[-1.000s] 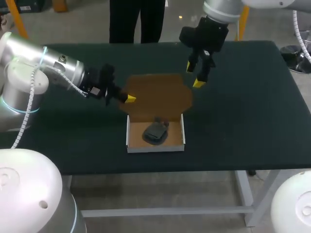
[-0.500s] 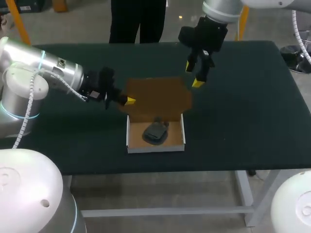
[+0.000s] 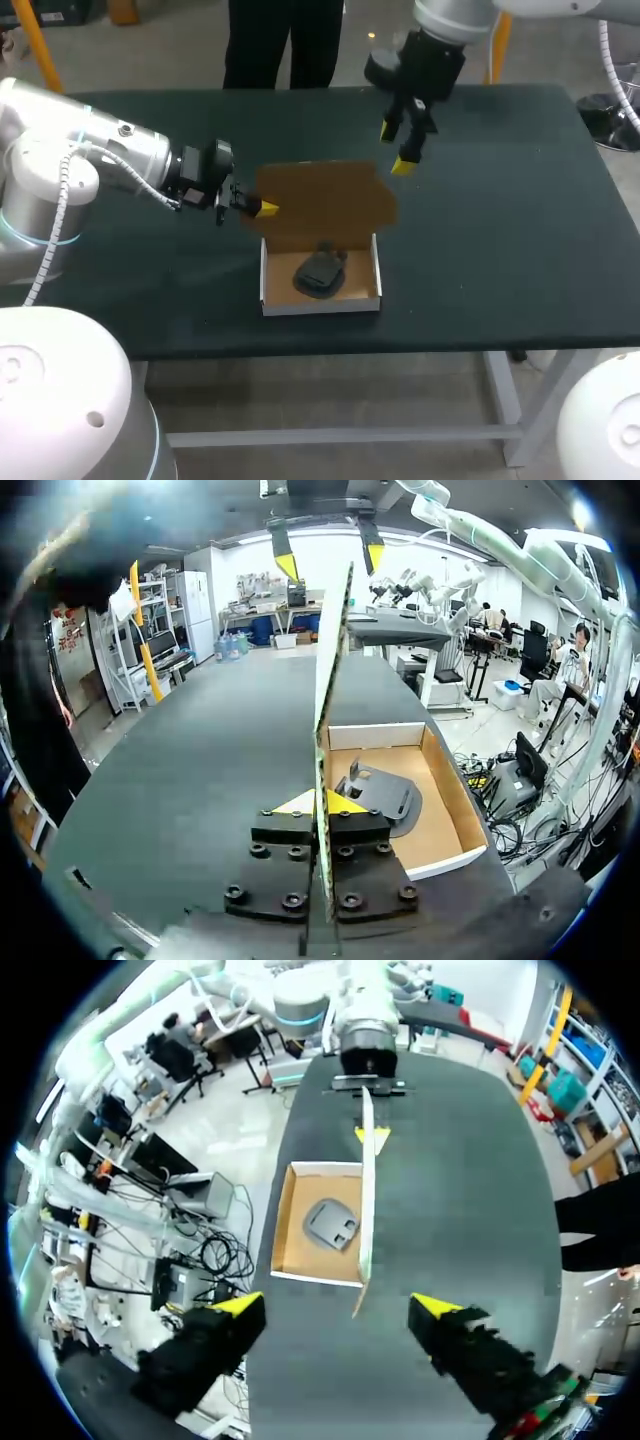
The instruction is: Assemble the packaging by folding the flat box into shape, placing the metal phone stand inside, and closing the box properly
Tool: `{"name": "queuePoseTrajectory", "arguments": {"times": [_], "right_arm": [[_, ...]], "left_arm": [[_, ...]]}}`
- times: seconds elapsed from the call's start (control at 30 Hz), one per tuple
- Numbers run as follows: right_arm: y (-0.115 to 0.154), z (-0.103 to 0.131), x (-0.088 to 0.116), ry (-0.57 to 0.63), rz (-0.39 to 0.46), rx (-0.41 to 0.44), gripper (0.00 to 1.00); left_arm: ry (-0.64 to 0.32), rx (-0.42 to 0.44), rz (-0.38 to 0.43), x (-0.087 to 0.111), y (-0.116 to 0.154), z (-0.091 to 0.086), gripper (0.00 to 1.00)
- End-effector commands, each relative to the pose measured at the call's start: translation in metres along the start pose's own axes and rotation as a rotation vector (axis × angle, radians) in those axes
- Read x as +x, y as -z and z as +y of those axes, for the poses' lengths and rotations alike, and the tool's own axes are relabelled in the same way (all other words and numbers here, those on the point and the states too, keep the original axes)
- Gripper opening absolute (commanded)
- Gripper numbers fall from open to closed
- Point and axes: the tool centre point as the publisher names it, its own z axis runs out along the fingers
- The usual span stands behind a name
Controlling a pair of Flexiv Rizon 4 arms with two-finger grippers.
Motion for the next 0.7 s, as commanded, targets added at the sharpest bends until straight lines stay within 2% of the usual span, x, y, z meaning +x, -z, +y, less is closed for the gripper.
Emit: {"name": "queuePoseTrajectory", "arguments": {"times": [0.03,0.4,0.47,0.7], "right_arm": [[0.002,0.007,-0.001,-0.02,-0.026,0.024,1.0],[0.006,0.025,-0.014,-0.045,-0.114,0.091,1.0],[0.006,0.027,-0.017,-0.071,-0.156,0.069,1.0],[0.007,0.029,-0.018,-0.074,-0.158,0.06,1.0]], "left_arm": [[-0.001,0.001,0.001,0.001,0.0,0.001,0.0],[-0.001,0.001,0.001,0.001,0.0,0.001,0.0],[-0.001,0.001,0.001,0.001,0.0,0.001,0.0],[-0.001,0.001,0.001,0.001,0.0,0.001,0.0]]}}
